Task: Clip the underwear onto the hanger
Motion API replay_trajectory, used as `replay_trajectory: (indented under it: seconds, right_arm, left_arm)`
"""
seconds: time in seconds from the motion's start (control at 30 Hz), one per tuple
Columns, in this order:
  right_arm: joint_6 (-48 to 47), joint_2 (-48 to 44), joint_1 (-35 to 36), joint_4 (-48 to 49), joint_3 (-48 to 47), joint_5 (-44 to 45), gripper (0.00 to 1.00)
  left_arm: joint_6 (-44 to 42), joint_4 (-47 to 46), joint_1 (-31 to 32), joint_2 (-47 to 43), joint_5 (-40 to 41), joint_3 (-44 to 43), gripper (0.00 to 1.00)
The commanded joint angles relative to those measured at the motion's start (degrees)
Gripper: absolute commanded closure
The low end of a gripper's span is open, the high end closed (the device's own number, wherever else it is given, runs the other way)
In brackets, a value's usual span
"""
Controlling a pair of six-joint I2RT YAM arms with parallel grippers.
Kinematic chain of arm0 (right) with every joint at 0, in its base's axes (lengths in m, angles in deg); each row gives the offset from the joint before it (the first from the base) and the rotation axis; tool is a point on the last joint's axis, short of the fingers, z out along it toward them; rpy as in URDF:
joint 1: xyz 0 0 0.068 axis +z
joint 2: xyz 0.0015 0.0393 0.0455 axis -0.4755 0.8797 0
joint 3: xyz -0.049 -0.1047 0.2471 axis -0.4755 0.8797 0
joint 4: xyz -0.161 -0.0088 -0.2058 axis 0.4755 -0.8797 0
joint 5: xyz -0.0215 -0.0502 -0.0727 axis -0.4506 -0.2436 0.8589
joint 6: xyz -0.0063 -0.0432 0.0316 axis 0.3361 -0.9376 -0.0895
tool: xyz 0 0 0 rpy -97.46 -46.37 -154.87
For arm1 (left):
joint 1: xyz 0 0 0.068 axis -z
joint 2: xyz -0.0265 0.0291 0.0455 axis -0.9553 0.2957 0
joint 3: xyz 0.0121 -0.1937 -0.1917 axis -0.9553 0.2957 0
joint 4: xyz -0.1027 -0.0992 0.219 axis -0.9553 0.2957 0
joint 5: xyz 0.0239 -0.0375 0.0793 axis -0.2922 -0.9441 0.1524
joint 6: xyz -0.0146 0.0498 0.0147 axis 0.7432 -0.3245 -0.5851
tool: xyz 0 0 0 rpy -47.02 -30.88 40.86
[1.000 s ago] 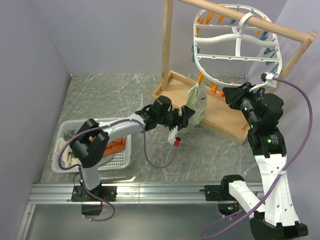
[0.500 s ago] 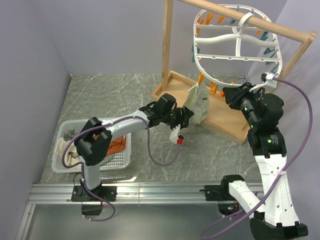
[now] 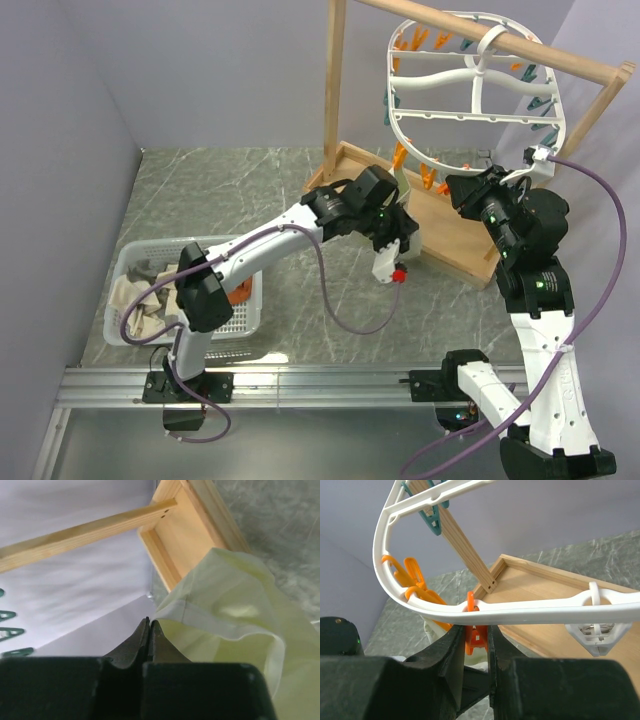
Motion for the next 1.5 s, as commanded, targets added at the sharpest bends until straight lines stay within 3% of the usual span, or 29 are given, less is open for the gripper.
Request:
replay_trajectory:
  seconds: [0.0,0.23,0.57,0.7,0.9,1.03,1.1,1.2,1.47]
  right_arm:
    - [-0.3,-0.6,-0.3,2.2,0.1,-0.6,1.00]
    - [-0.1,-0.5,-0.4,2.5,0.3,-0.9,1.00]
    - [0.1,-0.4,-0.5,2.6,0.2,-1.0,1.00]
    - [0.4,-0.5,-0.5,2.8,0.4,-1.0,1.00]
    - [0.6,-0.4,-0.4,2.6,0.2,-1.0,1.00]
    - [0.6,-0.3,-0.4,2.5,0.1,-0.8,1.00]
    - [0.6,-0.3,-0.3,2.4,0.1,-0.7,1.00]
    - [0.7,-0.4,-0.3,2.5,0.2,-0.9,1.00]
    - [0.6,-0.5,-0.5,2.6,0.4,-0.9,1.00]
  left_arm:
    - [11.2,13.8,0.5,4.3,0.1,-8.3,0.99]
    - [24.4,23.4,1.7,11.6,2.5,-18.8,1.00]
    - [40.4,32.7,1.5,15.6,2.0,-23.6,1.00]
    - [51.7,33.3,1.7,16.4,0.8,-23.4,0.99]
    - [65.4,29.3,1.7,16.9,0.4,-22.9,0.81]
    - [71.9,22.5,1.2,15.2,0.5,-21.2,0.52]
    - [72.7,20.4,1.0,13.2,0.8,-18.8,0.47]
    - [72.2,13.4,1.0,8.9,1.8,-14.1,0.30]
    - [67.6,-2.3,1.0,-3.8,1.6,-1.8,0.25]
